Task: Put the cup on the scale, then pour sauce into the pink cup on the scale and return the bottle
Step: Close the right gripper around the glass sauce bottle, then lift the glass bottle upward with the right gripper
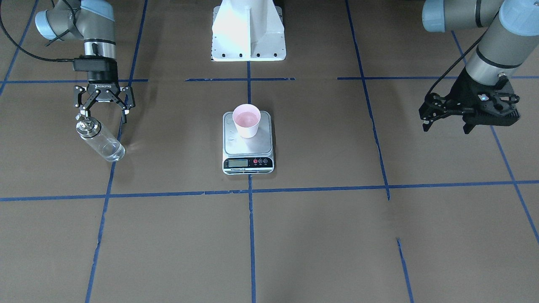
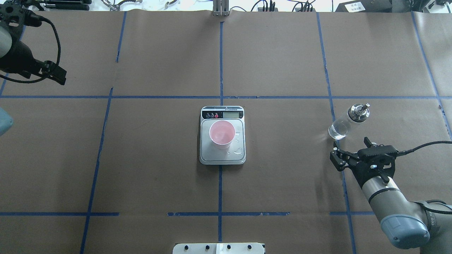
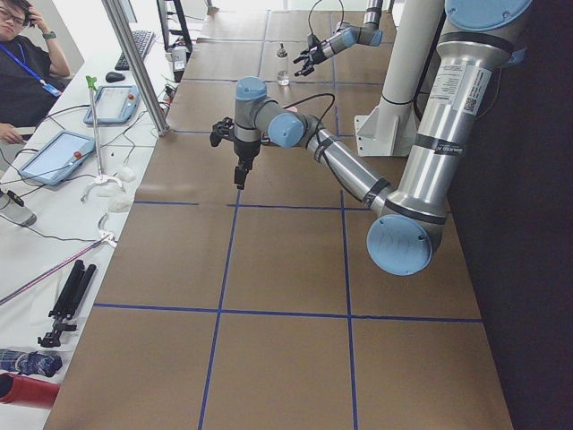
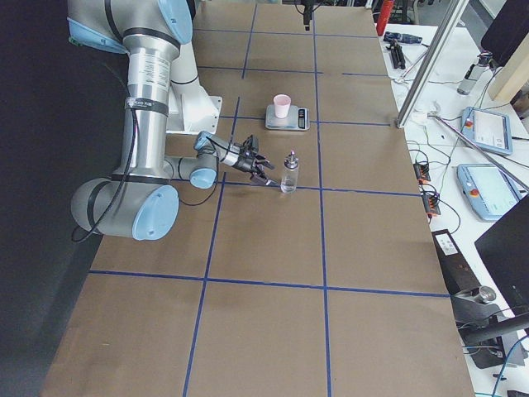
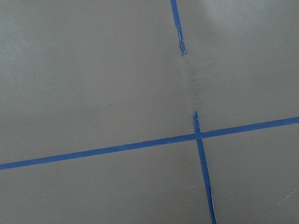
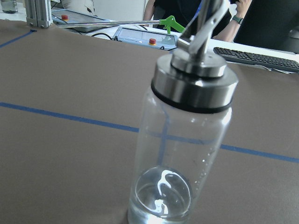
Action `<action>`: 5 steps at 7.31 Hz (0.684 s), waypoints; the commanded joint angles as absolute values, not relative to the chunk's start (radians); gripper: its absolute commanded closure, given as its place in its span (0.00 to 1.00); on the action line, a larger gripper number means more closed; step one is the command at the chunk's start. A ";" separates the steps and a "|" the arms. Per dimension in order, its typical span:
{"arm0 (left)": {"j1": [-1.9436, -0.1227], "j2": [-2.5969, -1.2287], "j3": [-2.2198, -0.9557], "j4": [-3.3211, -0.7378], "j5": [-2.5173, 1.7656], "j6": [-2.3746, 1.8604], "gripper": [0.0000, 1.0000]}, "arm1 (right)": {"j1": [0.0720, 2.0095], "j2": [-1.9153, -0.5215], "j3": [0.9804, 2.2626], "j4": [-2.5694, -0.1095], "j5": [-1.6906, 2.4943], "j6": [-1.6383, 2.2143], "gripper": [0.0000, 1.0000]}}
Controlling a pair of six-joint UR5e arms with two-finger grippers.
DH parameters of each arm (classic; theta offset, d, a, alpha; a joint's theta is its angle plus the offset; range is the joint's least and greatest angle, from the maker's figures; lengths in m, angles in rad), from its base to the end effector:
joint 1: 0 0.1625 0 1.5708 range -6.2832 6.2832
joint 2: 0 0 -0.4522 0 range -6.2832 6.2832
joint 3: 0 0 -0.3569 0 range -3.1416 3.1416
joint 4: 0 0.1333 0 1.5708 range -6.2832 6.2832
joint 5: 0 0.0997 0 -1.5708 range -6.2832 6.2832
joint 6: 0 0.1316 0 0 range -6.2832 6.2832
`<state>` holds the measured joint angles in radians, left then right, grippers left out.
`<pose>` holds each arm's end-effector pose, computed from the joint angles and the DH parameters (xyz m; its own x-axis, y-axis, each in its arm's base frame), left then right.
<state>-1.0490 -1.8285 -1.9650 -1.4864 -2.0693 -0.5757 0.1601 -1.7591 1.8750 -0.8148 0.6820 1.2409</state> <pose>0.2107 -0.5077 0.4271 0.7601 0.1561 -0.6308 -0.0078 0.9728 0.2314 -0.3549 -0.2958 0.5425 0.8235 -0.0739 0.5625 -0.4444 0.5323 0.7205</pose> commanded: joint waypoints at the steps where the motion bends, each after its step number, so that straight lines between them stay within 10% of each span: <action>1: -1.049 -1.829 -1.963 -1.486 -2.069 -0.577 0.00 | 0.182 -1.755 1.867 -0.815 0.683 1.235 0.00; 5: -1.049 -1.838 -1.962 -1.486 -2.069 -0.578 0.00 | 0.225 -1.715 1.848 -0.795 0.690 1.181 0.00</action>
<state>-1.0492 -1.8360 -1.9630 -1.4864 -2.0693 -0.5790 0.2142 -1.7369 1.8538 -0.8020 0.6878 1.2083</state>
